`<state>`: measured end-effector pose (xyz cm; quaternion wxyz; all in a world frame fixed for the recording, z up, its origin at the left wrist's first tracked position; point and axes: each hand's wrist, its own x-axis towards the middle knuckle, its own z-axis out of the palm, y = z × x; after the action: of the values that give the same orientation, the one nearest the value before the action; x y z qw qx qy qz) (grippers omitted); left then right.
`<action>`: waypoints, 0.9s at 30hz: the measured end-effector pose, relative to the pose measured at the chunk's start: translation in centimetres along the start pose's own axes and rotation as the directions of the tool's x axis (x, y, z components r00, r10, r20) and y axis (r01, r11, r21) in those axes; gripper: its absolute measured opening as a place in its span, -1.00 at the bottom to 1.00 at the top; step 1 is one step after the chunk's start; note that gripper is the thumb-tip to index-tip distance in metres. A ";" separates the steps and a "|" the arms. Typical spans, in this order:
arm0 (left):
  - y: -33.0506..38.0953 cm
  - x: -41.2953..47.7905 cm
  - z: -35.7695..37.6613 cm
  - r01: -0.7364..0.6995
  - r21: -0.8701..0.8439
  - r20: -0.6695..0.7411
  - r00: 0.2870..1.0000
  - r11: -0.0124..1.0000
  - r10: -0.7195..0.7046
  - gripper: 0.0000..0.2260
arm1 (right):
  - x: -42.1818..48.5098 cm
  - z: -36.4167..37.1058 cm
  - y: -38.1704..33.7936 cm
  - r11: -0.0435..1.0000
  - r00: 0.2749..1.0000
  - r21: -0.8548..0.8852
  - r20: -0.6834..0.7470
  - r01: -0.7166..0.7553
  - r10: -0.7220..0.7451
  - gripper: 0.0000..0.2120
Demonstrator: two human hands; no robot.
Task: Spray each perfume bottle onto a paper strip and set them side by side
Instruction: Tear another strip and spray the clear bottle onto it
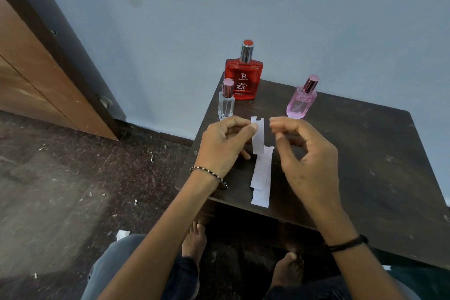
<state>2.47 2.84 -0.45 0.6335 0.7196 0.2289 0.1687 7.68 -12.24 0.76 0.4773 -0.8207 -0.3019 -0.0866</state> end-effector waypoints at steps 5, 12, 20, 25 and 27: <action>0.0 -0.1 -0.6 -0.006 0.083 0.024 1.000 0.997 0.004 -0.86 | 4.3 1.6 -2.2 0.997 0.991 -0.014 0.103 -0.078 0.080 -0.71; 0.2 0.0 -0.7 -0.012 0.129 0.044 0.999 0.992 0.007 -0.91 | 8.2 6.0 -3.6 0.962 0.917 -0.167 0.302 -0.218 0.260 -0.41; -0.1 0.2 -0.6 -0.014 0.195 0.083 0.997 0.981 -0.002 -0.80 | 8.1 7.6 -3.9 0.913 0.950 -0.378 0.199 -0.153 0.241 -0.69; -0.2 0.1 -0.2 -0.084 0.155 0.056 0.995 0.984 0.076 -0.91 | 7.4 4.4 -4.1 0.969 0.980 -0.216 0.129 -0.122 0.152 -0.73; -0.2 0.3 0.0 -0.093 0.151 -0.025 0.995 0.984 0.098 -0.90 | 6.6 2.1 -4.3 0.981 0.982 -0.120 0.092 -0.153 0.164 -0.76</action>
<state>2.69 3.03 -0.68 0.5652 0.7724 0.2164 0.1926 10.18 -6.23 5.60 0.4200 -0.8709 -0.2542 -0.0233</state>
